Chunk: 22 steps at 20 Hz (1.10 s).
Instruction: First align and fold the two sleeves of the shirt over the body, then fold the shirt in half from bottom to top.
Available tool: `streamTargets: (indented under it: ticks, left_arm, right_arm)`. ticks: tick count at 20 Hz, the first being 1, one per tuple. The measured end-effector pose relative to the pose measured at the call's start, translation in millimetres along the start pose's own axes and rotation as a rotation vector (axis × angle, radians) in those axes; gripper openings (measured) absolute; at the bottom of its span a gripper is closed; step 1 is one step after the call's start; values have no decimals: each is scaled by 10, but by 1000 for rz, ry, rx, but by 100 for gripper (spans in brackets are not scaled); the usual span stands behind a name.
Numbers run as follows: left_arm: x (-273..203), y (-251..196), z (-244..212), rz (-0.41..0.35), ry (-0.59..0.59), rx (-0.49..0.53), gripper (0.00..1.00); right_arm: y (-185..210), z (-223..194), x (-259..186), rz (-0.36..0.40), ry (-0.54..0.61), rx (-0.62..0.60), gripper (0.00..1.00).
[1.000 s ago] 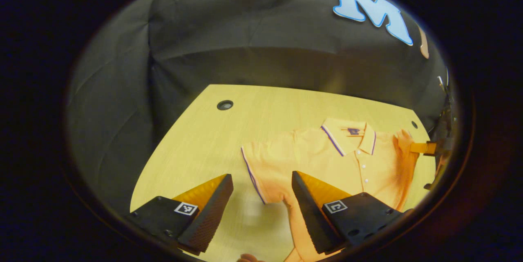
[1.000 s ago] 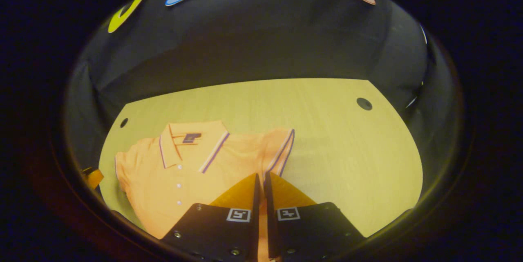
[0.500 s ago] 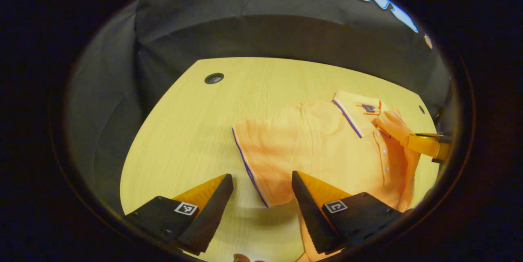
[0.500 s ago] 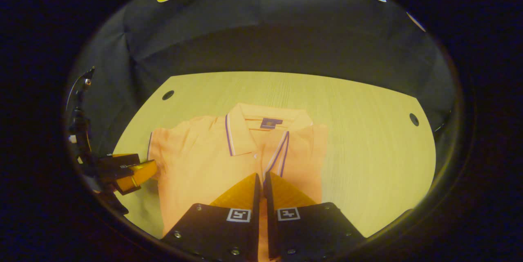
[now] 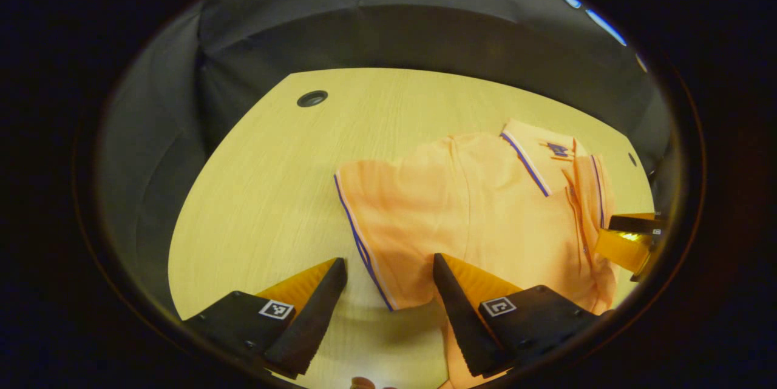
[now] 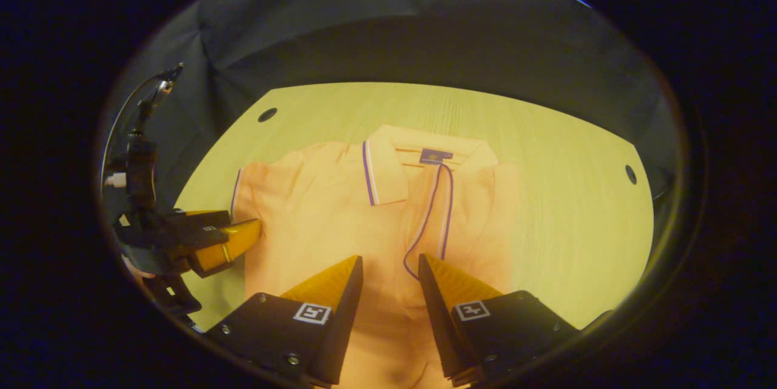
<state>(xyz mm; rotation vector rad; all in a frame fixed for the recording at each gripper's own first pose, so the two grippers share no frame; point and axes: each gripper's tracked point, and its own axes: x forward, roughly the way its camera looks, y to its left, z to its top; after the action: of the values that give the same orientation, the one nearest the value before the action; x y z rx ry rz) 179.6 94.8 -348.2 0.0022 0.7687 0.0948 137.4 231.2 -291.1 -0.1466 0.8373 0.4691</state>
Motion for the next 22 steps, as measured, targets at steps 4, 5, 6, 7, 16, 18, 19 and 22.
streamTargets:
  ticks: [4, 5, 6, 7, 16, 18, 19, 22]
  left_arm:
    - [8, -8, 7, 10, -6, -11, 96]
    - [7, -18, 3, 7, -3, -8, 95]
    - [5, -47, 13, -3, -4, -2, 94]
    - [20, -66, 26, -4, 0, 1, 76]
    - [-25, -362, 275, 40, -37, 112, 14]
    - [-70, -572, 422, 21, -70, 169, 14]
    - [-89, -700, 486, 11, -86, 200, 14]
    - [-160, -1142, 618, -36, -125, 292, 14]
  right_arm:
    - [10, 37, -123, 8, -27, 29, 59]
    - [-9, 46, -140, 5, -34, 34, 59]
    - [-29, 50, -161, 1, -37, 38, 59]
    - [-43, 56, -175, -1, -40, 43, 59]
    - [-264, -374, -724, -36, -55, 69, 59]
    - [-279, -631, -836, -28, -24, 98, 59]
    - [-278, -733, -879, -25, -11, 111, 59]
    - [-280, -1127, -1070, -24, 29, 159, 59]
